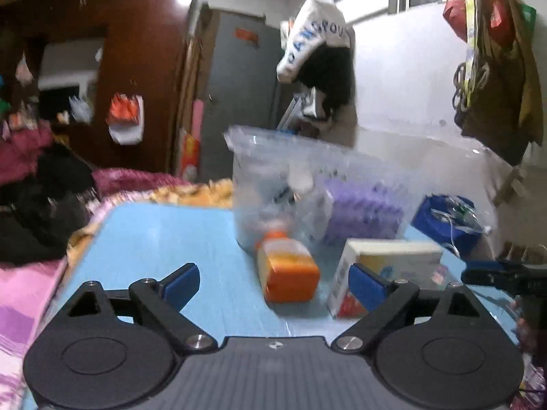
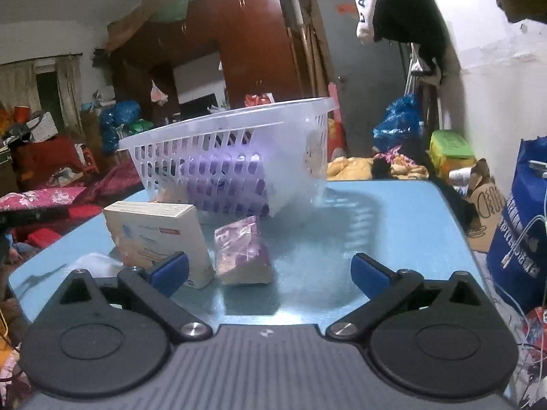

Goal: Organize objects
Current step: 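Grasp the orange bottle with the left tool while the right tool grasps the purple packet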

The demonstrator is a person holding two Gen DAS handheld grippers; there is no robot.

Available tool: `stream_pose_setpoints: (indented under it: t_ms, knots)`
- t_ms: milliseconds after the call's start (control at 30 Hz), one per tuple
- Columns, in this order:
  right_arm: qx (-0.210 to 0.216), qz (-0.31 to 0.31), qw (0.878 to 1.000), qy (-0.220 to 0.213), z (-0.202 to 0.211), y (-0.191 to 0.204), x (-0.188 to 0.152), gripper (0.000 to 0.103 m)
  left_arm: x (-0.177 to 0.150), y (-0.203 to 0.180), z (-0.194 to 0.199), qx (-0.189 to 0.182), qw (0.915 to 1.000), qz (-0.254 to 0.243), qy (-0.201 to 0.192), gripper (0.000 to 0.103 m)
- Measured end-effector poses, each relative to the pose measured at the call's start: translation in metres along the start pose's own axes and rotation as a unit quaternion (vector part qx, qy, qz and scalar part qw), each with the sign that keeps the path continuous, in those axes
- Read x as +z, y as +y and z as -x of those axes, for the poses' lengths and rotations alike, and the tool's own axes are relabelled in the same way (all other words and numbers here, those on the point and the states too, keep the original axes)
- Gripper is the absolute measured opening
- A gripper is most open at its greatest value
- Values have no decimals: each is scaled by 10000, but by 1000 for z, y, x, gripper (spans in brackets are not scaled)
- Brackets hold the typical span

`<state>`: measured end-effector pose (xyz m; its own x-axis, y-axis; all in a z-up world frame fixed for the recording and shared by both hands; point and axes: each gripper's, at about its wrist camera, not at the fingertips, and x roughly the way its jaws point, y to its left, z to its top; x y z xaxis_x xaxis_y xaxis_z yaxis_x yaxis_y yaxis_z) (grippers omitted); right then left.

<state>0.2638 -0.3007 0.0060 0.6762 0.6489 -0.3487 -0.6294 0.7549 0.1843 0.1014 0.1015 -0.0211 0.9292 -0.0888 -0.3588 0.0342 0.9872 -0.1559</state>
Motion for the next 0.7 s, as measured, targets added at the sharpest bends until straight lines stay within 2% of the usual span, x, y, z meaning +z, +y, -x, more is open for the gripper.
stream_pose_setpoints:
  t_ms: [67,133,333,533,700]
  knots:
    - [104,72,9999,118,-2,3,-2,103,-1,1,-6,190,9998,-42,36,95]
    - [13,166,9997,190,-4,8,-2,103,-2,-1,-12,276,9996,-87,75,95]
    - [74,336,9993,141,-3,18,-7,103,-5,7,-13,157,9998,32,101,95]
    - [274,49,9991,325,-6,10,-10,103,-6,13,-13,-9,9997,213,97,95]
    - [307,87,9989,350,-5,12,-11,103,-5,13,-14,-18,9997,221,132,95]
